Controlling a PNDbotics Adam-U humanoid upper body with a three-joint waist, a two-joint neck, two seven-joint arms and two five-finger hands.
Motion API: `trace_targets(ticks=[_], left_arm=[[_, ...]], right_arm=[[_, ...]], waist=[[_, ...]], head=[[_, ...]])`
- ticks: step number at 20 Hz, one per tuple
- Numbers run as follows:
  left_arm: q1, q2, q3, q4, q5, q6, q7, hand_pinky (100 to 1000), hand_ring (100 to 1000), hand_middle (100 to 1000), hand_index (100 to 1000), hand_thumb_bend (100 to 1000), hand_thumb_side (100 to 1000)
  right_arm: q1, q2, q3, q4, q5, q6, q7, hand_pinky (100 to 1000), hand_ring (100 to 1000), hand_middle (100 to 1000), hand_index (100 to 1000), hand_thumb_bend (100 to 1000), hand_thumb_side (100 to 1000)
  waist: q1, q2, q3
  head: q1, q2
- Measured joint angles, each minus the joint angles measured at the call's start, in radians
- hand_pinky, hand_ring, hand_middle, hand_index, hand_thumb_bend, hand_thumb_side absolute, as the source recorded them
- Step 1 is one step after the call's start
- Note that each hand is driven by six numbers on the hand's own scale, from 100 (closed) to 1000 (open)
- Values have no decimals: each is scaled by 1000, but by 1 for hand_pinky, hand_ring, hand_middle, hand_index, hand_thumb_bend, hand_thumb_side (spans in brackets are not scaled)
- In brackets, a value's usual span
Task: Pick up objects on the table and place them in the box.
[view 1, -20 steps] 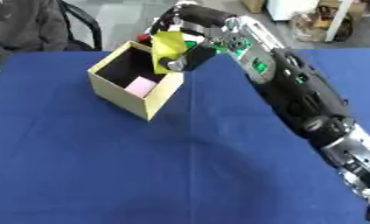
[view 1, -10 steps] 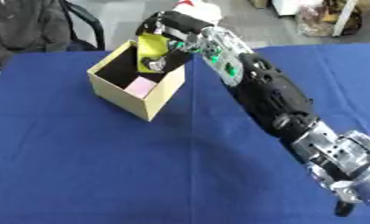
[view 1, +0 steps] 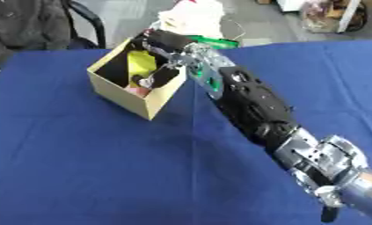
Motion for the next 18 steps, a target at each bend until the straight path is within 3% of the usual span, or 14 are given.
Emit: trace_targets(ticks=[2,5,12,16,18], left_arm=[[0,0,0,0,0,-1,-1,620,660,648,821,245,634],[-1,0,0,0,0,-1,-1,620,660,648,821,245,634],[-1,0,0,0,0,-1,-1,621,659,647,821,244,636],[6,1,2,0,-2,-2,0,621,659,648,820,244,637],[19,2,9,1,-5,-2,7,621,659,648,820,244,637]], right_arm=[[0,0,0,0,17,1,-11,895,890,946,1000,349,395],[2,0,0,-4,39,6,-30,900,899,981,1000,390,407],[6,-3,0,-33,35,21,-56,888,894,959,1000,355,401],[24,-19,12,-103,-80,36,-56,847,854,868,997,256,401],[41,-40,23,-163,-174,44,-50,839,847,870,997,225,401]], waist=[[0,0,-1],[-1,0,-2],[-2,0,-20],[-7,-11,-58],[-7,-22,-94]], head=[[0,0],[1,0],[11,0],[39,2],[67,9]])
